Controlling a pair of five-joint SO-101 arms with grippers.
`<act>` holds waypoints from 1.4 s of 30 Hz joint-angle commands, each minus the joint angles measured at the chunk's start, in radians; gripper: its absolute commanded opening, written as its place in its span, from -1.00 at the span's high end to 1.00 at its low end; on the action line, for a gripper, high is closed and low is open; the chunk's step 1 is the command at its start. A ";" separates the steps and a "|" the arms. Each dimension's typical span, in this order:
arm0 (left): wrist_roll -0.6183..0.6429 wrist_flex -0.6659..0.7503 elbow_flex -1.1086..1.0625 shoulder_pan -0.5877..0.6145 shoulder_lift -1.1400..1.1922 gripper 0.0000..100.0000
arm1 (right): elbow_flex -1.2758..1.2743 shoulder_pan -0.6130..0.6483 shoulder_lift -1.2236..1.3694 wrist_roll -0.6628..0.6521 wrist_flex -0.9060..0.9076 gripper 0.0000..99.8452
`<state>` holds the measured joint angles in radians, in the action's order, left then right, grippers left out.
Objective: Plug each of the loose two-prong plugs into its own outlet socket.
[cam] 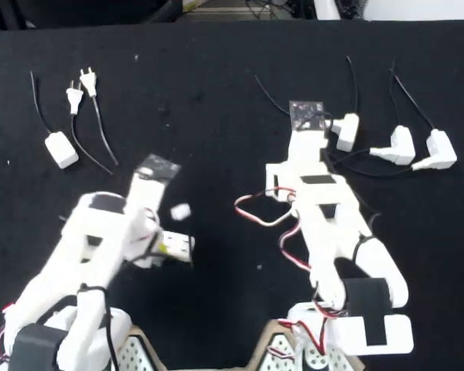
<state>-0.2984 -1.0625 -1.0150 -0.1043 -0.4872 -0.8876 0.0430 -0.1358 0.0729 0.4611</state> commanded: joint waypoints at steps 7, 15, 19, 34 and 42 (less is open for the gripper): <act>0.196 0.193 -0.022 -0.074 -0.029 0.57 | 0.054 0.009 -0.048 0.009 -0.021 0.56; 0.252 0.221 -0.021 0.090 -0.028 0.57 | 0.054 0.009 -0.048 0.009 -0.021 0.56; 0.250 0.133 0.016 0.137 -0.038 0.57 | 0.054 0.009 -0.048 0.009 -0.021 0.56; 0.195 -0.008 0.349 0.410 -0.028 0.57 | 0.054 0.011 -0.048 0.009 -0.021 0.56; 0.195 0.080 0.355 0.489 -0.028 0.57 | 0.054 0.012 -0.048 0.009 -0.021 0.56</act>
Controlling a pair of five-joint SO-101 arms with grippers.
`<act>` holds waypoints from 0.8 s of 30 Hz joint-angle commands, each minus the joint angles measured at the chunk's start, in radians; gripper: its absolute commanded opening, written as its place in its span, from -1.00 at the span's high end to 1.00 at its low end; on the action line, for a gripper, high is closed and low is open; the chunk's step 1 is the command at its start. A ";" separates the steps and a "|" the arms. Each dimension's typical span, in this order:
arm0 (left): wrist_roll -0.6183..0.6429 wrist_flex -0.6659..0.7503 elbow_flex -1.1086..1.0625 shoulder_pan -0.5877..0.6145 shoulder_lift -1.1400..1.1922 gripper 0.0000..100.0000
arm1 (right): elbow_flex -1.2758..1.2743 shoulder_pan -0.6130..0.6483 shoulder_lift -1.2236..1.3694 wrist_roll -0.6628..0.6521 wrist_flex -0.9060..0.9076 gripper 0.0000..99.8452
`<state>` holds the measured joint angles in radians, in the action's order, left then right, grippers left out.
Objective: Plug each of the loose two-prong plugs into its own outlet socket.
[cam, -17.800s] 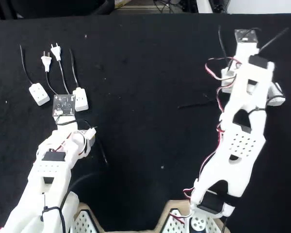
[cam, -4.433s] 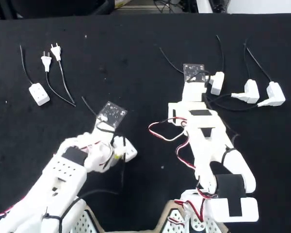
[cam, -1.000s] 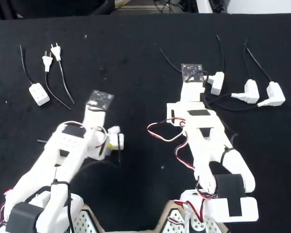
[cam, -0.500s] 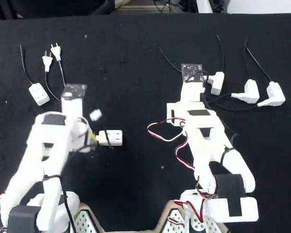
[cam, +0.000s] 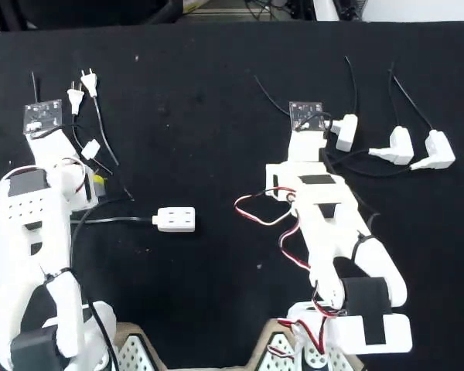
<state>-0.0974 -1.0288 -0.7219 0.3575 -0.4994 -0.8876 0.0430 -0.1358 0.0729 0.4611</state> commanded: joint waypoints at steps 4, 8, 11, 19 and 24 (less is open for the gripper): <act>0.038 0.144 0.056 0.047 -0.014 0.57 | 0.054 0.012 -0.048 0.009 -0.021 0.56; 0.081 0.247 0.081 0.047 0.046 0.57 | 0.054 0.014 -0.048 0.009 -0.021 0.56; 0.084 0.265 0.140 0.036 0.147 0.57 | 0.054 0.014 -0.048 0.009 -0.021 0.56; 0.091 0.261 0.317 -0.041 0.450 0.57 | 0.058 0.014 -0.048 0.009 -0.021 0.56; 0.226 0.259 0.452 -0.076 0.605 0.57 | 0.058 0.014 -0.048 0.009 -0.021 0.56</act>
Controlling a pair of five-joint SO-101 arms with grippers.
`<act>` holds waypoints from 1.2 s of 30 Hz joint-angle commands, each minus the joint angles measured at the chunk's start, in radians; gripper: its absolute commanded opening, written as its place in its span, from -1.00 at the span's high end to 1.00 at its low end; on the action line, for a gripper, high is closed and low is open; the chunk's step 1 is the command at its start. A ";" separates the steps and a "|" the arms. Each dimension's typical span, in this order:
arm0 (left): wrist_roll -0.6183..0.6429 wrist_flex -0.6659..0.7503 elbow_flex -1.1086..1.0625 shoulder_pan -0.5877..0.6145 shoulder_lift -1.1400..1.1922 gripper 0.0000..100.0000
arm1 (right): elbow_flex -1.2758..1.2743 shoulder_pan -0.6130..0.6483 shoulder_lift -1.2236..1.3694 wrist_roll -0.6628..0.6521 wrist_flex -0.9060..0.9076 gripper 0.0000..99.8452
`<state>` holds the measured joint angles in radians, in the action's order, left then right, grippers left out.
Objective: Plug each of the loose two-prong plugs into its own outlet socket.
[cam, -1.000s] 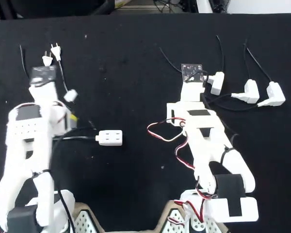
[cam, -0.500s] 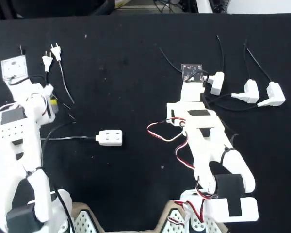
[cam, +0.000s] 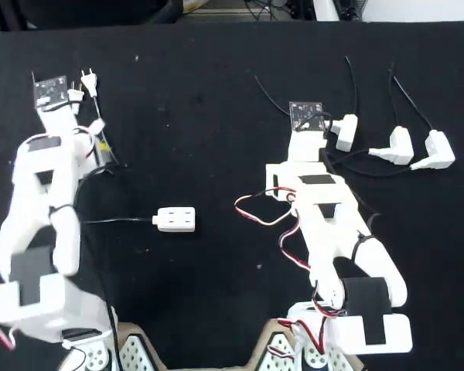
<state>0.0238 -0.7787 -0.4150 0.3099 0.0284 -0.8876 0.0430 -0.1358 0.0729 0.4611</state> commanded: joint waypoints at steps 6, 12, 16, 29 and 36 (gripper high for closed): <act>0.282 0.005 0.271 -0.008 0.276 0.57 | 0.062 0.014 -0.048 0.009 -0.021 0.56; 0.445 -0.103 0.403 0.031 0.414 0.57 | 0.062 0.015 -0.048 0.009 -0.021 0.56; 0.465 -0.212 0.504 0.042 0.476 0.59 | 0.062 0.015 -0.048 0.009 -0.021 0.56; 0.460 -0.338 0.615 0.038 0.535 0.88 | 0.062 0.015 -0.048 0.009 -0.021 0.56; 0.457 -0.480 0.707 0.024 0.534 0.89 | 0.062 0.015 -0.048 0.009 -0.021 0.56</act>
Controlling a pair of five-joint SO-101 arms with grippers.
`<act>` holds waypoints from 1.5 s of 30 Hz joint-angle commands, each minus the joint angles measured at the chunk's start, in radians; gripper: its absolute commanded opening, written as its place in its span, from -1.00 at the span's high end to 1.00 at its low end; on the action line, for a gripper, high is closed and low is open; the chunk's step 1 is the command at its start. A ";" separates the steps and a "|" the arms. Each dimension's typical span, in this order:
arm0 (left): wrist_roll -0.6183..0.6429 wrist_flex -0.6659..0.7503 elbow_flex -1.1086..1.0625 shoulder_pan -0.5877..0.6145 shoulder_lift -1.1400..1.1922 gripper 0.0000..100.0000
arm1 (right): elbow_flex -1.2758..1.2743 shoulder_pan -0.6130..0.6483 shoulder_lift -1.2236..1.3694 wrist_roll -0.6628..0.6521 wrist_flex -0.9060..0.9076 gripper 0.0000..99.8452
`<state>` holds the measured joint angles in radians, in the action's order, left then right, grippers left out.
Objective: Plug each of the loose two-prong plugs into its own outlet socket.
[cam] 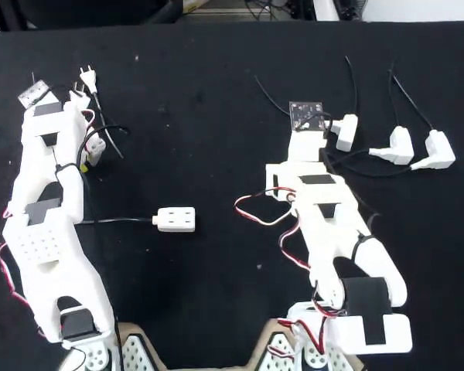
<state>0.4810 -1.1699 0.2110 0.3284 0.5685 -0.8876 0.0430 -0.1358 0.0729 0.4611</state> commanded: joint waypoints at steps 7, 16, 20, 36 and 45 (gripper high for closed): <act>-0.135 -0.299 0.242 -0.031 -0.006 0.94 | 0.062 0.015 -0.048 0.009 -0.021 0.56; -0.219 -0.497 0.323 -0.110 -0.049 0.94 | 0.059 0.015 -0.048 0.009 -0.021 0.56; -0.222 -0.503 0.254 -0.131 -0.178 0.94 | 0.059 0.015 -0.048 0.009 -0.021 0.56; -0.462 -0.061 -0.636 -0.165 -0.970 0.94 | 0.056 0.012 -0.048 0.009 -0.021 0.56; -0.545 0.054 -1.009 -0.222 -1.349 0.94 | 0.056 0.011 -0.048 0.009 -0.021 0.56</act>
<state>-0.0499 -1.1531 -0.7096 0.1504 -0.6130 -0.8876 0.0430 -0.1358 0.0729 0.4611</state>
